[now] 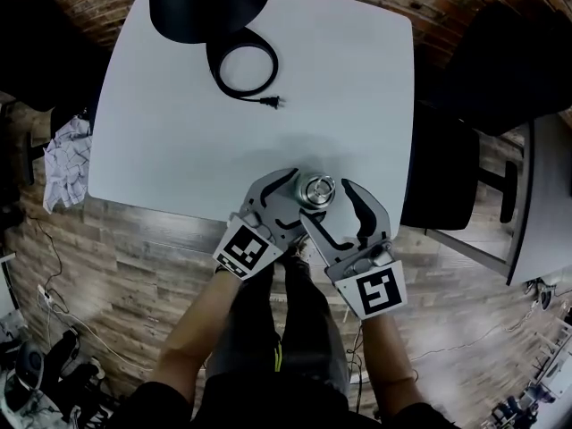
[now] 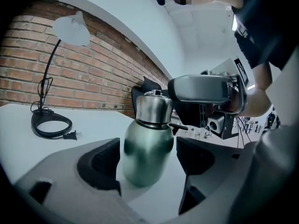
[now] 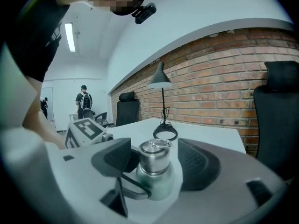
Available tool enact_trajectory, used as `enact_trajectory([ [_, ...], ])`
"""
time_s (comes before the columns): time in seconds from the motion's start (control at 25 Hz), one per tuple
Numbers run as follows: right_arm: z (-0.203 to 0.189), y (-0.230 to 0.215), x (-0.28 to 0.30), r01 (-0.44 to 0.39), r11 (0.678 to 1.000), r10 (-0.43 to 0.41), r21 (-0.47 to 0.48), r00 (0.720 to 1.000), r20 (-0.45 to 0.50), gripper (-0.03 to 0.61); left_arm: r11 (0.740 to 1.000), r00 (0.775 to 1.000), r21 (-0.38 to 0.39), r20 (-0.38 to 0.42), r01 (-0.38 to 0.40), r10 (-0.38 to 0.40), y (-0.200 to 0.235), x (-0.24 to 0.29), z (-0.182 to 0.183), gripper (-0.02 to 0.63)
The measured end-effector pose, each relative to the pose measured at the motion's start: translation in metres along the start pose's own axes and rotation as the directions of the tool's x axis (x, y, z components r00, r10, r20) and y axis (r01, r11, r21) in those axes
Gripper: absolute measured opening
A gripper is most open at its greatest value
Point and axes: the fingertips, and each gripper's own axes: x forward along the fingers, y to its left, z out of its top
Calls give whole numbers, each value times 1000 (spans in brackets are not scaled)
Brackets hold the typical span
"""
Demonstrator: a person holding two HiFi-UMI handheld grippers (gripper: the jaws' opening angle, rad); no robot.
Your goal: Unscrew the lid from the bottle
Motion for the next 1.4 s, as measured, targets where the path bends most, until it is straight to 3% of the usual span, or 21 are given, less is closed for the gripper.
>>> enact_trajectory([
  [0.2, -9, 0, 15, 8, 1000, -9, -15, 999, -47, 298, 1000, 1000, 18, -8, 7, -6, -1, 10, -3, 357],
  [0.68, -18, -2, 29, 33, 999, -33, -16, 999, -31, 270, 999, 1000, 36, -5, 11, -11, 0, 15, -3, 356],
  [1.04, -20, 5, 27, -161, 986, 158, -47, 985, -65, 270, 999, 1000, 38, -5, 13, -13, -1, 15, -3, 356],
  [1.2, -18, 11, 28, -341, 934, 332, -110, 939, -90, 270, 999, 1000, 38, -7, 14, -14, 0, 15, -4, 356],
  [1.4, -15, 18, 26, -572, 796, 558, -199, 820, -125, 270, 999, 1000, 35, -8, 16, -16, -1, 16, -4, 356],
])
